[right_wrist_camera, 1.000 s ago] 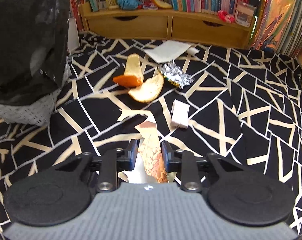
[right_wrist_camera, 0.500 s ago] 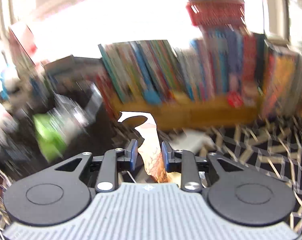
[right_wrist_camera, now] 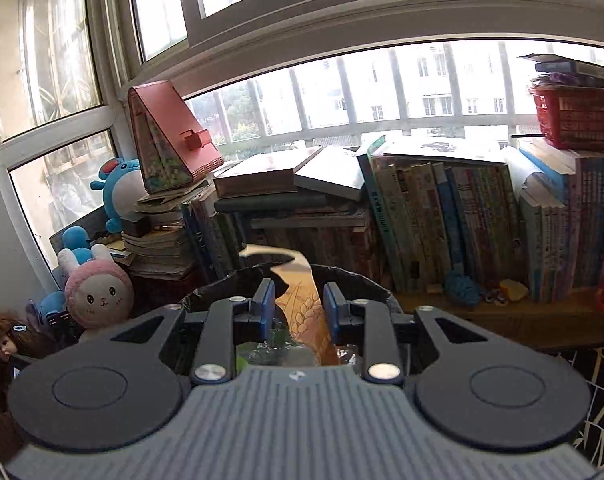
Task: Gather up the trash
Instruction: 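Carry the orange paper strip over the trash bag, then open the right gripper to drop the paper strip into the bag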
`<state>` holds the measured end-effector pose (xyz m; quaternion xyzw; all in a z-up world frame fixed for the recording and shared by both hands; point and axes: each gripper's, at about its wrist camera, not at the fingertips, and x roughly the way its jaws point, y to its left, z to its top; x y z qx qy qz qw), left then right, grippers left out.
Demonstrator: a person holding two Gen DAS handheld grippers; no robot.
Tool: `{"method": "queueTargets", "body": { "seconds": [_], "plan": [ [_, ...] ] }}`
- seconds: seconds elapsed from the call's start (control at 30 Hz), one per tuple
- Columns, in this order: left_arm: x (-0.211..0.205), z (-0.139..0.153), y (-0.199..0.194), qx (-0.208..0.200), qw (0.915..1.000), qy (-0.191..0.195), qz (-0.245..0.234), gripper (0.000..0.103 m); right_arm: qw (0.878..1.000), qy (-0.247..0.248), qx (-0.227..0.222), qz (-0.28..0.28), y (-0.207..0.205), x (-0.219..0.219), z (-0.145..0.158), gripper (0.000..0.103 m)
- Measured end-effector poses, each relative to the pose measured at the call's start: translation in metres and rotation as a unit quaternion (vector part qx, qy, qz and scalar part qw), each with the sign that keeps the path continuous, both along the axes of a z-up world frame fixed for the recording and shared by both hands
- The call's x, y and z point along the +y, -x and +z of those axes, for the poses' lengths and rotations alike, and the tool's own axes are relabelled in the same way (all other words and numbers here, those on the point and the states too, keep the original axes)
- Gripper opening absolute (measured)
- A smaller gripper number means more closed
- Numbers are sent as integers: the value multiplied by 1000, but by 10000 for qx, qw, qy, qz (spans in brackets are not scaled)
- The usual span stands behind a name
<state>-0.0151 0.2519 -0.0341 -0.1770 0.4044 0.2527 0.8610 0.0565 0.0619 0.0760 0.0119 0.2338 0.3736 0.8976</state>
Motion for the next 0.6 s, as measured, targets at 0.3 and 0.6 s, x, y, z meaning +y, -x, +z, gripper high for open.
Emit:
{"method": "queueTargets", "body": {
  "seconds": [0.3, 0.6],
  "plan": [
    [0, 0, 2, -58, 10000, 37, 31, 80, 9997, 69, 135, -174, 9, -16, -10, 59],
    [1, 0, 2, -48, 10000, 35, 25, 80, 9967, 415, 57, -689, 17, -67, -20, 71]
  ]
}}
